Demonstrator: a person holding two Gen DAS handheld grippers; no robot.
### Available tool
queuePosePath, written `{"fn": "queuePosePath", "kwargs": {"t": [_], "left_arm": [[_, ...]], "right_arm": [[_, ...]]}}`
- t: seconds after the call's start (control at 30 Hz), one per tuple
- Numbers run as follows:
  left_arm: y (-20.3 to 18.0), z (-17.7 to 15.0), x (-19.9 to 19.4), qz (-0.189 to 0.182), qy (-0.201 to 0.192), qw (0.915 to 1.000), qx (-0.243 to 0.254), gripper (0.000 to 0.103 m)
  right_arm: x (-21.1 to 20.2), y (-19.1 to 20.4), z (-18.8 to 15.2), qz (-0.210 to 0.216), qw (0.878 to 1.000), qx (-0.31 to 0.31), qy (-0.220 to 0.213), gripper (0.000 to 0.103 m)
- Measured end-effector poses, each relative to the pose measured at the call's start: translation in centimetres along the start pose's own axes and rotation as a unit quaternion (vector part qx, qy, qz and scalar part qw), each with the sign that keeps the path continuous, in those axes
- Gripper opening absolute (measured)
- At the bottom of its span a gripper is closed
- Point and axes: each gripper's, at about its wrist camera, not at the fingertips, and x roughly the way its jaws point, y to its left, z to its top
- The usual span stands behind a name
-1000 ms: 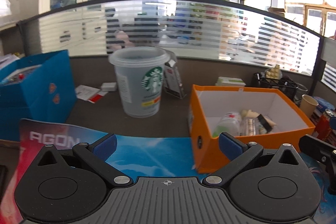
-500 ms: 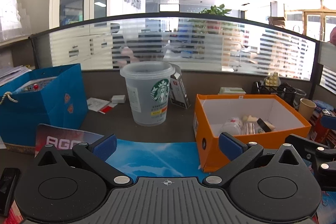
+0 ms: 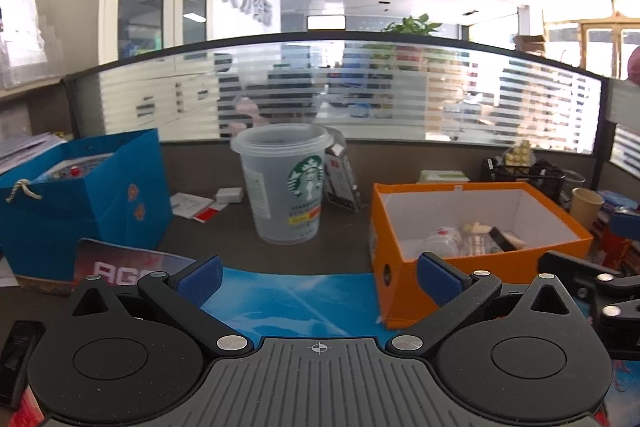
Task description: Organize rigid objects
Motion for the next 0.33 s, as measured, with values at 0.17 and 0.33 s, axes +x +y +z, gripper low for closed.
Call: {"fn": "queuePosePath", "kwargs": {"t": [0.17,0.33], "left_arm": [[-0.18,-0.28,-0.2,0.007,-0.011,0.9999,0.003,0.103],[-0.02,-0.4,0.17,0.012,0.0,0.9999,-0.001,0.103]], "right_arm": [[-0.05,-0.1,-0.02,0.001,1.0,-0.002,0.002,0.103],[-0.08,-0.12,-0.07,0.001,1.0,-0.002,0.003,0.103]]}}
